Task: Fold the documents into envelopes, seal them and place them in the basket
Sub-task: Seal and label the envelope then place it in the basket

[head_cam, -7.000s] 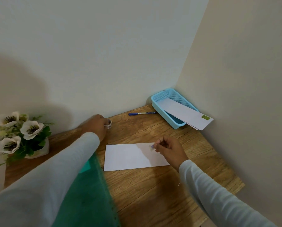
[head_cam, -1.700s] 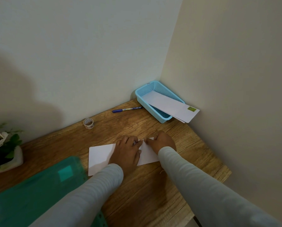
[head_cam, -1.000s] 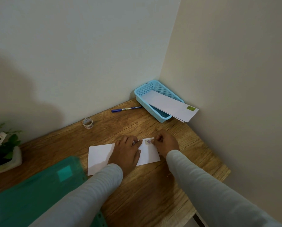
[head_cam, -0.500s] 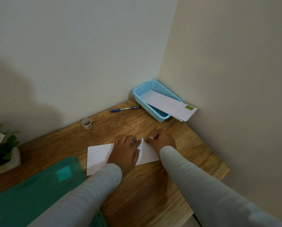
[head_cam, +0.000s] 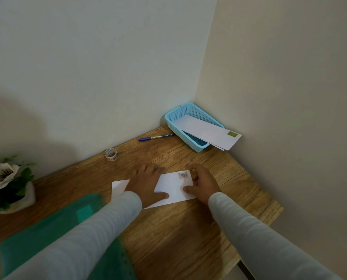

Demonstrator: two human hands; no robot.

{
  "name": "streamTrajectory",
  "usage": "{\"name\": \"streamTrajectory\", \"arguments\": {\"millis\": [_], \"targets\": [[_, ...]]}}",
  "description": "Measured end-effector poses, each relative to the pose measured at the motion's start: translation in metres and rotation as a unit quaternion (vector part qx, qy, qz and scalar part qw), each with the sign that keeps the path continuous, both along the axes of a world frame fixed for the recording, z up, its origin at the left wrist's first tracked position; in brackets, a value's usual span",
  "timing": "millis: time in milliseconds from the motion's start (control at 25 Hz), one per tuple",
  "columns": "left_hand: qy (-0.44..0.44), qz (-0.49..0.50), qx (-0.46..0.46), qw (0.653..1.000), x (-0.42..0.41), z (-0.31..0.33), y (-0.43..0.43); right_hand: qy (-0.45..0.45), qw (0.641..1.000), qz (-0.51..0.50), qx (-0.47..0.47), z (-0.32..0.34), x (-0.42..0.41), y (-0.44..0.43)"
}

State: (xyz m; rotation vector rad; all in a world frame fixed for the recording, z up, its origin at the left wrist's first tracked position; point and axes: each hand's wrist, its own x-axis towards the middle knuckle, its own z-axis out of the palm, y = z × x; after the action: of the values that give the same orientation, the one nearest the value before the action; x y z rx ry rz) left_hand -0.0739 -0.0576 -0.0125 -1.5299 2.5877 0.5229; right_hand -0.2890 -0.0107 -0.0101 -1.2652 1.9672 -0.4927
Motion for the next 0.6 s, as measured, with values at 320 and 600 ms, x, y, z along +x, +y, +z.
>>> {"name": "streamTrajectory", "arguments": {"millis": [320,600], "targets": [[-0.123,0.039,0.084,0.988,0.012,0.027,-0.011,0.071,0.994,0.081,0.030,0.008,0.009,0.008],[-0.127,0.047,0.120,0.983,0.009,0.032,-0.008,0.112,0.988,0.100,0.041,0.009,0.009,0.017]]}}
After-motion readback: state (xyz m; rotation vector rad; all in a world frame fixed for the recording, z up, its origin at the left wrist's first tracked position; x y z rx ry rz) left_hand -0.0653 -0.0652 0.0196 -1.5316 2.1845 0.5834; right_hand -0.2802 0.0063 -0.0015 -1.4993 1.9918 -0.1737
